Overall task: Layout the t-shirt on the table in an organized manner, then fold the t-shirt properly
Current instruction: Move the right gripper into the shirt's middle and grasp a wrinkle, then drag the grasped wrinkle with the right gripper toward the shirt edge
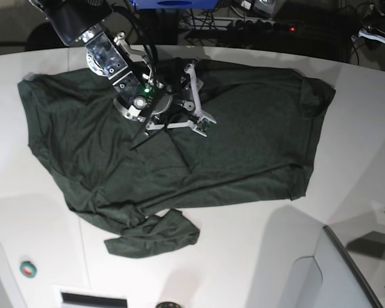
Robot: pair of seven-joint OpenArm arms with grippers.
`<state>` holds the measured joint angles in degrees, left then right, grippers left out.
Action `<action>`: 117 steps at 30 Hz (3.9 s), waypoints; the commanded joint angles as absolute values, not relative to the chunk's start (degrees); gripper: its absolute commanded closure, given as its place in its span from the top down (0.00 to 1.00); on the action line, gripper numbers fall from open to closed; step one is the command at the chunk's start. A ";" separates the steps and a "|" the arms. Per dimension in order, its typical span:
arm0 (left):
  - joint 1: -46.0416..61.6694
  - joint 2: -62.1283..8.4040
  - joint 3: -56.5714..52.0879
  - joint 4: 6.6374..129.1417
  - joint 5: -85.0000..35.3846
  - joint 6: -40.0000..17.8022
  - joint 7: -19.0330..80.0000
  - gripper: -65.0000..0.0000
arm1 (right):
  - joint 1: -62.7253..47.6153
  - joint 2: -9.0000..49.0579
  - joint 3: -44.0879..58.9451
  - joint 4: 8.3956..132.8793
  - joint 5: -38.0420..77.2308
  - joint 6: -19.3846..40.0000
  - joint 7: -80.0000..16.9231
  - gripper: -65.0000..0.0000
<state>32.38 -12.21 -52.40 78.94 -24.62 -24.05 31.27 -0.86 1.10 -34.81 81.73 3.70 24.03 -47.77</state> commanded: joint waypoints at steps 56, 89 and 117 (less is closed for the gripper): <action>31.25 -13.14 -52.79 76.70 -25.10 -24.04 30.55 0.00 | 0.13 0.84 -28.09 84.18 9.45 24.57 -50.86 0.13; 31.43 -13.14 -52.79 76.70 -25.10 -24.04 30.55 0.00 | -0.40 0.31 -31.60 79.69 9.54 24.66 -49.80 0.33; 31.52 -13.23 -52.79 76.70 -25.01 -24.04 30.55 0.00 | -0.84 -1.01 -31.16 78.02 9.54 24.66 -49.80 0.30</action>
